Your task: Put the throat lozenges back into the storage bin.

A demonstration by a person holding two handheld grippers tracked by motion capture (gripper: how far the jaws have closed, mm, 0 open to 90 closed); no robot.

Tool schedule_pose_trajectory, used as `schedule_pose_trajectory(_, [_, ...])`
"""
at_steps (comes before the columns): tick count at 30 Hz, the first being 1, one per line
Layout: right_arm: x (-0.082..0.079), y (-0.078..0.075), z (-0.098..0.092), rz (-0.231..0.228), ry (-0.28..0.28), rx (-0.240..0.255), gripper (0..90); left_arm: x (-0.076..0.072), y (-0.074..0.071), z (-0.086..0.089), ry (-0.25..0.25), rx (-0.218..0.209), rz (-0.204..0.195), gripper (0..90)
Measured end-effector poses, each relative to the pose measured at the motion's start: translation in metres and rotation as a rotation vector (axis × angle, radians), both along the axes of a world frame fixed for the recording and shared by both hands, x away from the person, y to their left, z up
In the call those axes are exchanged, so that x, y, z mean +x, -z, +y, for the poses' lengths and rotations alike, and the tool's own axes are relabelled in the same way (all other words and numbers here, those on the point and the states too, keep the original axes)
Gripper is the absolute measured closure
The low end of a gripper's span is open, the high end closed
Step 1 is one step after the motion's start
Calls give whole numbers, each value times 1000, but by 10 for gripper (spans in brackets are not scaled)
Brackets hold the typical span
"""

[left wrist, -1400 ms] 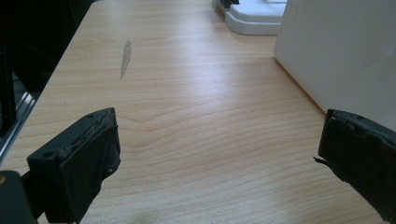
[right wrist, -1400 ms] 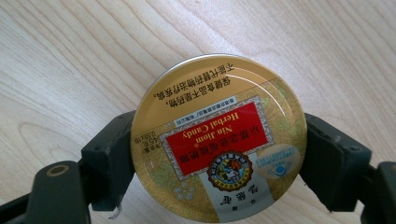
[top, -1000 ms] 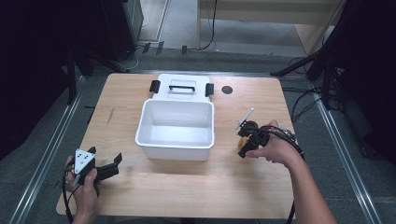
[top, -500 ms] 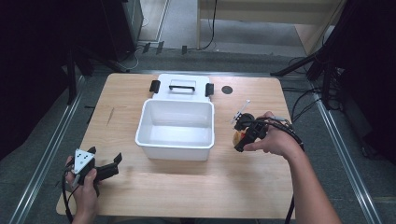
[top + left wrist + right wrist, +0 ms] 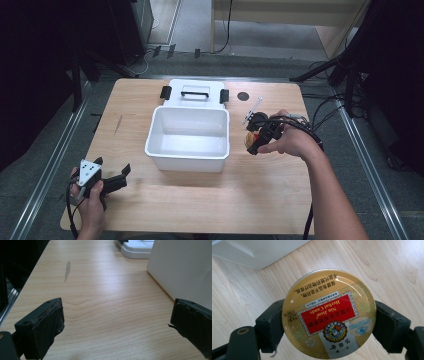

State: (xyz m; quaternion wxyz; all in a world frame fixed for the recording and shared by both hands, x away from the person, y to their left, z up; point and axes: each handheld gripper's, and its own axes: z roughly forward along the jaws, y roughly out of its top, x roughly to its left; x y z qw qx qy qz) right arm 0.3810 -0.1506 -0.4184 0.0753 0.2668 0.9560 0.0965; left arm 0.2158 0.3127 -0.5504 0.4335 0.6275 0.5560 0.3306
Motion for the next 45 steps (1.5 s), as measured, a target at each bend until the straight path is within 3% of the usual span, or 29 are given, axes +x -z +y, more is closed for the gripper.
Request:
schedule_pose_trajectory(35, [14, -54, 40, -62, -82, 7, 204, 1, 0, 0, 13, -11, 5, 0])
schedule_pose_trajectory(45, [15, -61, 60, -71, -129, 6, 204, 1, 0, 0, 15, -12, 2, 0])
